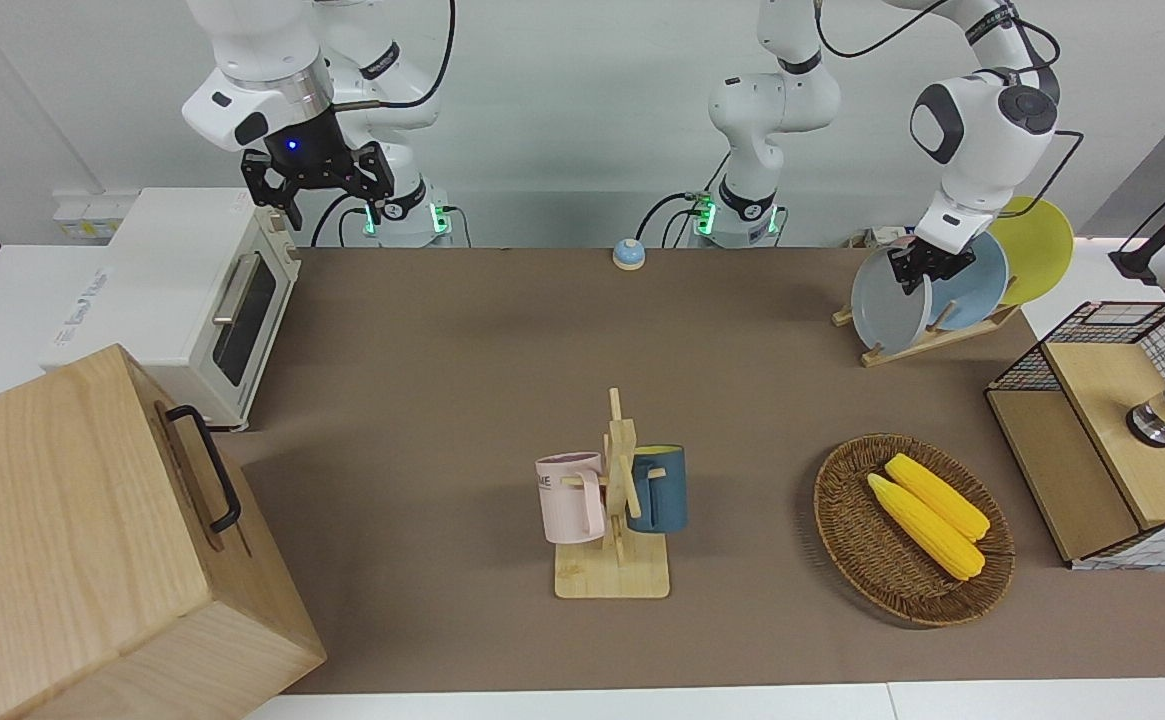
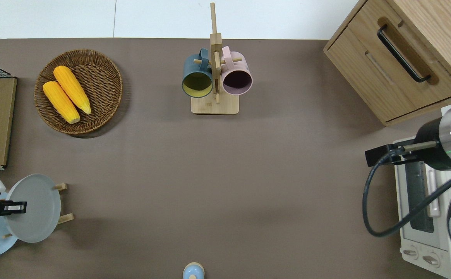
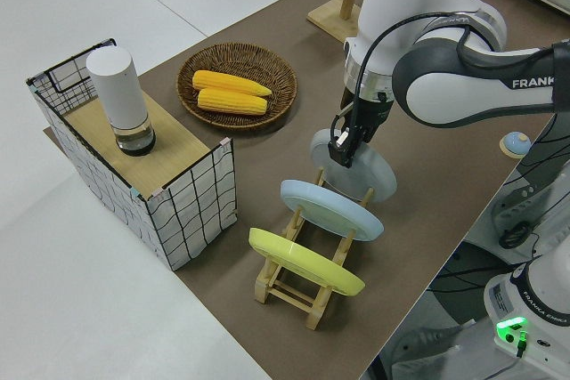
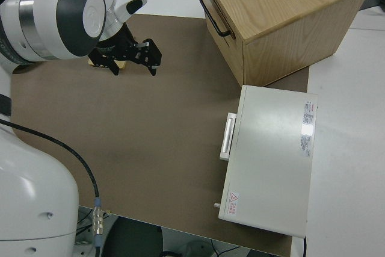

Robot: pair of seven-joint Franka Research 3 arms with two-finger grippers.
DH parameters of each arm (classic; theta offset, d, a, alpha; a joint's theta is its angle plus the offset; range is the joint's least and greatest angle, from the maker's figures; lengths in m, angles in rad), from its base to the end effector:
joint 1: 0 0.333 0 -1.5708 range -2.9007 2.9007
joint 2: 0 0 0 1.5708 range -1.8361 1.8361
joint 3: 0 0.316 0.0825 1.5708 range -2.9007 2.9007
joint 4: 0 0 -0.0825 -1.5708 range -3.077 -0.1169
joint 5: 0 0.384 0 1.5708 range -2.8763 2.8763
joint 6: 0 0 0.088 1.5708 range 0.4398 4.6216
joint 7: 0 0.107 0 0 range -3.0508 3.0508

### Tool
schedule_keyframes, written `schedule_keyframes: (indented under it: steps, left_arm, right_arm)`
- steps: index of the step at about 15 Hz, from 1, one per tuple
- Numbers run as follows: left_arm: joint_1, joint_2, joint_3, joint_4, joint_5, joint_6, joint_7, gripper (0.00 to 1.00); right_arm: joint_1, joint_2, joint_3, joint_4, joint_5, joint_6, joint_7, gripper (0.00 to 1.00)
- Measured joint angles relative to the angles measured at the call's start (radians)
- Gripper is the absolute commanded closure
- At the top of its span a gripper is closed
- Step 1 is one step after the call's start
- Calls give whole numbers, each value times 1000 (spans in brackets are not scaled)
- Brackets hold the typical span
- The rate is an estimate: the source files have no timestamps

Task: Pick gray plate from low plate rack and place it on table with left arm
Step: 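Lift the gray plate out of the rack with the left gripper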

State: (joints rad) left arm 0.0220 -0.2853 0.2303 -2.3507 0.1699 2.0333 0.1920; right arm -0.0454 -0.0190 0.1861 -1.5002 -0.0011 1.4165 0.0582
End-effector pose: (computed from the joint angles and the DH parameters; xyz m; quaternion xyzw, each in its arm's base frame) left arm 0.4358 0.1249 0.4367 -0.9988 0.0143 0.0272 0.0382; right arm 0.5272 0.0757 0.6544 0.9986 0.0411 -0.0321 0.0055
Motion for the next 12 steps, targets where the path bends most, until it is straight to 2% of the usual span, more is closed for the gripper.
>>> schedule_keyframes:
  steps: [4,12]
  left_arm:
    - [-2,-2,-11,71,1,-88,-4,1000]
    - [-4,-8,-64,242,0,-292,-16,1000]
  right_arm:
    - [0,0,0,0,0,0,0,13]
    - [0,0,0,0,0,0,0,11]
